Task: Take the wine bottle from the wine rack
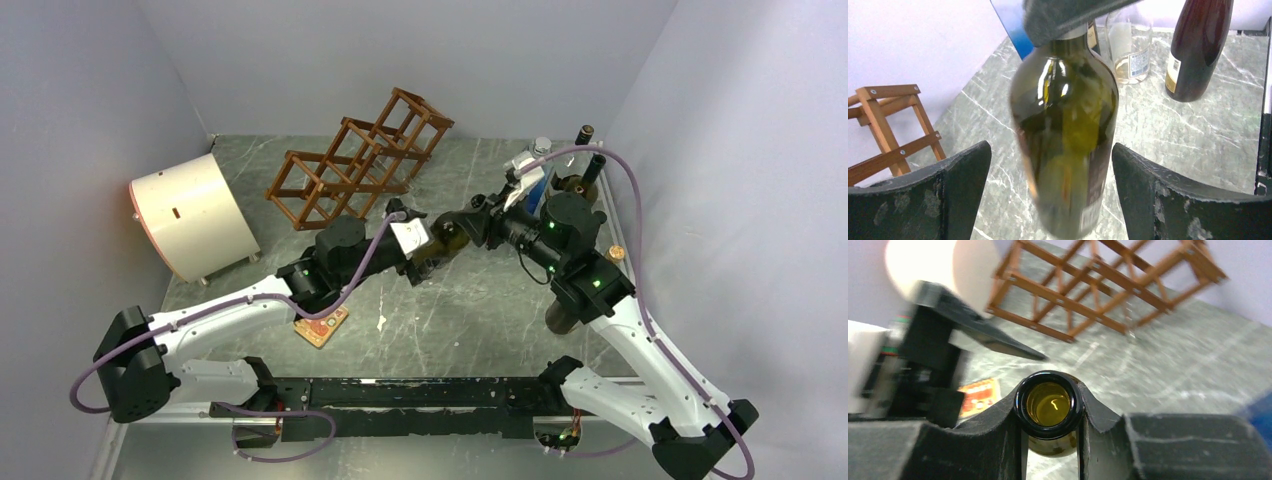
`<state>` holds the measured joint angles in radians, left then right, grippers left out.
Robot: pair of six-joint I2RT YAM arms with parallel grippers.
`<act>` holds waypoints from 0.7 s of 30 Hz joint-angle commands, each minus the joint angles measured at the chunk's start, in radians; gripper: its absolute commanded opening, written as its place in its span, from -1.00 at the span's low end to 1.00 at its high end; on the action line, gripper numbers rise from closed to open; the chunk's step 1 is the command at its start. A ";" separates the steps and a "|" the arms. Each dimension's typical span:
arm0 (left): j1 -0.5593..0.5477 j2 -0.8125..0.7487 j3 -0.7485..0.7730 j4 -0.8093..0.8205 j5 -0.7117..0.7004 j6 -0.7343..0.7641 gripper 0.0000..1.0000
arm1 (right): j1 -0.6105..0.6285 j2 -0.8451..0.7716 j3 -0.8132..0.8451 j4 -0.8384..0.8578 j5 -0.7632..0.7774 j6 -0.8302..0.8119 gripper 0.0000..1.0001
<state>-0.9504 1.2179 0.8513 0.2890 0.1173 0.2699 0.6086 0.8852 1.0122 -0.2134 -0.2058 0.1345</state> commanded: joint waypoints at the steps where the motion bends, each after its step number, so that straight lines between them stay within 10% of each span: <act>1: 0.009 -0.051 0.031 0.047 -0.012 0.025 0.87 | -0.003 -0.009 0.058 -0.126 0.353 0.017 -1.00; 21: 0.010 -0.084 0.020 0.066 -0.096 0.025 0.87 | -0.017 0.093 -0.002 -0.149 0.984 0.113 -1.00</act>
<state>-0.9451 1.1534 0.8543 0.3256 0.0414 0.2848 0.6037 0.9684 1.0027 -0.4988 0.6289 0.2504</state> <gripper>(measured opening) 0.934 0.334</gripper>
